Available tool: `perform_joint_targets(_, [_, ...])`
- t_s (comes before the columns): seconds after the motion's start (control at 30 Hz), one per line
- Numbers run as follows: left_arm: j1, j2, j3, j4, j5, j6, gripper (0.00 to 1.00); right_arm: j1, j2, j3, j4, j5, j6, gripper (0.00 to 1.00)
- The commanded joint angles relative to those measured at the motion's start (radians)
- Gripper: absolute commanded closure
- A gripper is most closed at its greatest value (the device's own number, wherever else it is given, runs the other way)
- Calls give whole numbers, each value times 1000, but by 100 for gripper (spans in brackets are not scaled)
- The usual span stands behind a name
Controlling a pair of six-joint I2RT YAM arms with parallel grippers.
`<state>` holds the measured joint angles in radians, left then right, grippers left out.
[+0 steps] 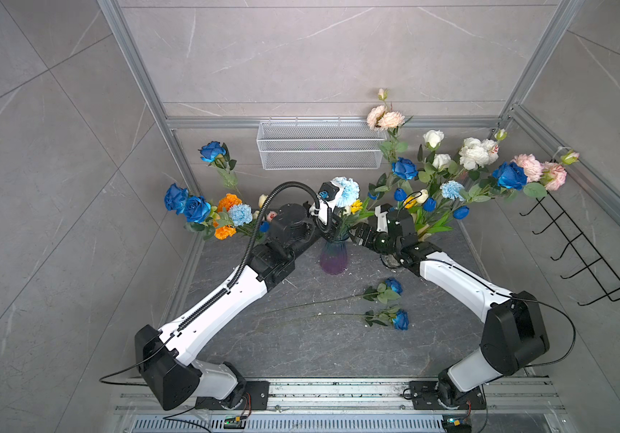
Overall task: Pick out blue flowers from the vase
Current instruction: Pick up the flower from the vase, then place the flower at the center of the board.
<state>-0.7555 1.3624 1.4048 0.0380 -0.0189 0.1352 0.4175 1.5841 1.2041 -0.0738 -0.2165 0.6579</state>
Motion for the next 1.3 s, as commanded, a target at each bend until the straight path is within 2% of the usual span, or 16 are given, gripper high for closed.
perform_joint_targets(0.0, [5,-50,67,-118,45,-20,100,7,-10,11,-28,21,-32,7])
perform_joint_targets(0.13, [5,-87,202,-293,78,21,100,7,-43,26,-55,26,-52,7])
perform_joint_targets(0.27, [5,-118,406,-549,78,59,100,8,-110,41,-92,37,-79,7])
perform_joint_targets(0.43, [4,-58,761,-984,-39,125,100,9,-189,44,-129,51,-82,5])
perform_joint_targets(0.53, [2,-25,848,-1165,-145,168,100,10,-249,16,-136,79,-69,5])
perform_joint_targets(0.63, [-28,-29,792,-1213,-197,180,100,10,-317,-20,-152,124,-55,5])
perform_joint_targets(0.73, [-174,-18,680,-1215,-407,235,100,6,-392,-65,-166,164,-46,5])
perform_joint_targets(0.8, [-253,12,631,-1217,-487,263,100,3,-430,-82,-178,165,-44,5])
perform_joint_targets(0.97, [-348,140,542,-1241,-486,258,100,-7,-512,-109,-228,180,-47,6])
perform_joint_targets(1.13, [-364,262,381,-1134,-409,243,100,-19,-570,-112,-309,216,-34,7])
perform_joint_targets(1.27, [-380,327,275,-1041,-389,254,100,-26,-605,-108,-394,248,-41,7])
